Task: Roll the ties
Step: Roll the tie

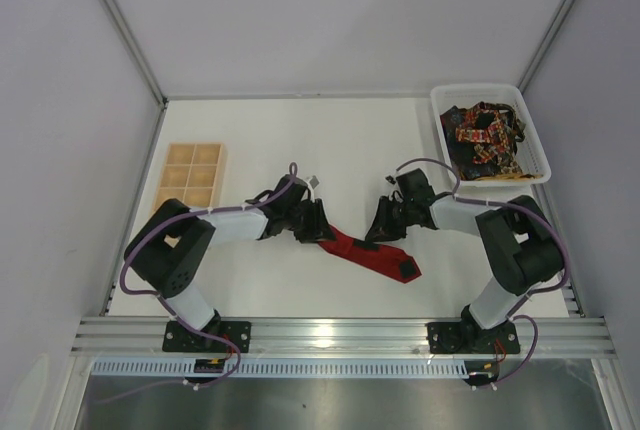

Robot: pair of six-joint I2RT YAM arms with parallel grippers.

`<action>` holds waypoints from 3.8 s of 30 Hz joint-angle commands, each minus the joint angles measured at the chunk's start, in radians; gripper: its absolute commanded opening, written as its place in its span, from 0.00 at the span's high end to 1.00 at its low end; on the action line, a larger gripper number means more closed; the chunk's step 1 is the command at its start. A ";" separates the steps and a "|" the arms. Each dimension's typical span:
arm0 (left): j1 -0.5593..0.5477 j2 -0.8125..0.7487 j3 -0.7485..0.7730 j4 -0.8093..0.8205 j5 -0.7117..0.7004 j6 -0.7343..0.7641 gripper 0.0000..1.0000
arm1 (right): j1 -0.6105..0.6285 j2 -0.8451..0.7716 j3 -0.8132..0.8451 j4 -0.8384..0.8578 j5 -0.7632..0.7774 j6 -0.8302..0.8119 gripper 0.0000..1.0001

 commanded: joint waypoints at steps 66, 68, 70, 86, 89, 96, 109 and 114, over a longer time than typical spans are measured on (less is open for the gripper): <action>-0.026 -0.085 -0.054 0.050 -0.039 -0.018 1.00 | 0.003 -0.302 -0.074 -0.247 0.136 -0.036 0.66; -0.026 -0.086 -0.049 0.046 -0.040 -0.015 0.99 | 0.011 -0.293 -0.057 -0.228 0.123 -0.022 0.66; -0.031 -0.085 -0.043 0.038 -0.042 -0.012 0.99 | 0.017 -0.269 -0.028 -0.214 0.106 -0.010 0.66; -0.069 -0.105 0.038 -0.101 -0.125 0.033 1.00 | 0.117 -0.085 -0.009 0.087 0.027 0.178 0.89; -0.072 -0.102 0.044 -0.109 -0.126 0.031 1.00 | 0.120 -0.062 -0.003 0.092 0.028 0.176 0.91; -0.084 -0.096 0.060 -0.129 -0.136 0.025 1.00 | 0.132 -0.022 -0.015 0.112 0.040 0.190 0.94; -0.126 -0.097 0.144 -0.233 -0.232 0.040 1.00 | 0.152 0.011 -0.064 0.187 0.070 0.230 0.97; -0.176 -0.090 0.194 -0.298 -0.301 0.048 0.99 | 0.158 0.009 -0.075 0.196 0.080 0.242 0.98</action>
